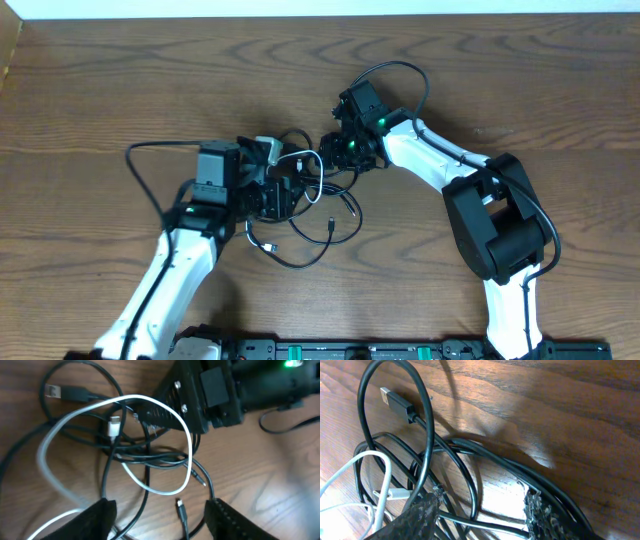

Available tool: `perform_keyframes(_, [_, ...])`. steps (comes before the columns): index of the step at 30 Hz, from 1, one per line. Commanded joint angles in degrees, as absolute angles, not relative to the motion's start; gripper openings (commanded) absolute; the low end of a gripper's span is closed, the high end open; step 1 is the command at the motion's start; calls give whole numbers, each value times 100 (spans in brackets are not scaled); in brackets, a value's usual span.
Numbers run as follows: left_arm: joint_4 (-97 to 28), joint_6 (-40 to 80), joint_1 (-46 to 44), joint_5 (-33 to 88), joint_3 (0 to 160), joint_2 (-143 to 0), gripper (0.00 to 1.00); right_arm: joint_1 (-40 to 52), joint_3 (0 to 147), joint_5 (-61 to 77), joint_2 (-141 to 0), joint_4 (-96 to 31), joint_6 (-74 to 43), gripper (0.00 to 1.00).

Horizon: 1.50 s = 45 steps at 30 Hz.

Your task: Untangle cables

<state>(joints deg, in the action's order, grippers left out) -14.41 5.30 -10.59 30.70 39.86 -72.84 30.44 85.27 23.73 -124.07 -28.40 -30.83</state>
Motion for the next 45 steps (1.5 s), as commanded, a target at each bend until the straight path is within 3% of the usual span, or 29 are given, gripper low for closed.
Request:
perform_keyframes(1, [-1085, 611, -1431, 2928, 3981, -7734, 63, 3009, 8335, 1857, -12807, -2934, -3105, 56])
perform_keyframes(20, [137, 1153, -1745, 2777, 3983, -8949, 61, 3009, 8335, 1857, -12807, -2939, -3103, 59])
perform_keyframes(22, [137, 1155, -1745, 2779, 3983, -8949, 51, 3009, 8335, 1857, -12807, -2936, -3103, 59])
perform_keyframes(26, [139, 1271, -1743, 2781, 3992, -8919, 10, 3009, 8335, 1855, -12807, -2939, -3103, 59])
perform_keyframes(27, [130, 1402, -1743, 2792, 3999, -8879, 7, 3009, 8335, 1855, -12807, -2939, -3103, 59])
perform_keyframes(32, [-200, 1931, -1575, 3411, 4303, -8326, 7, 3009, 8335, 1852, -12807, -2939, -3100, 59])
perform_keyframes(45, [-2169, 2432, -799, 3586, 5634, -6383, 8, 3009, 8335, 1852, -12807, -2934, -3061, 60])
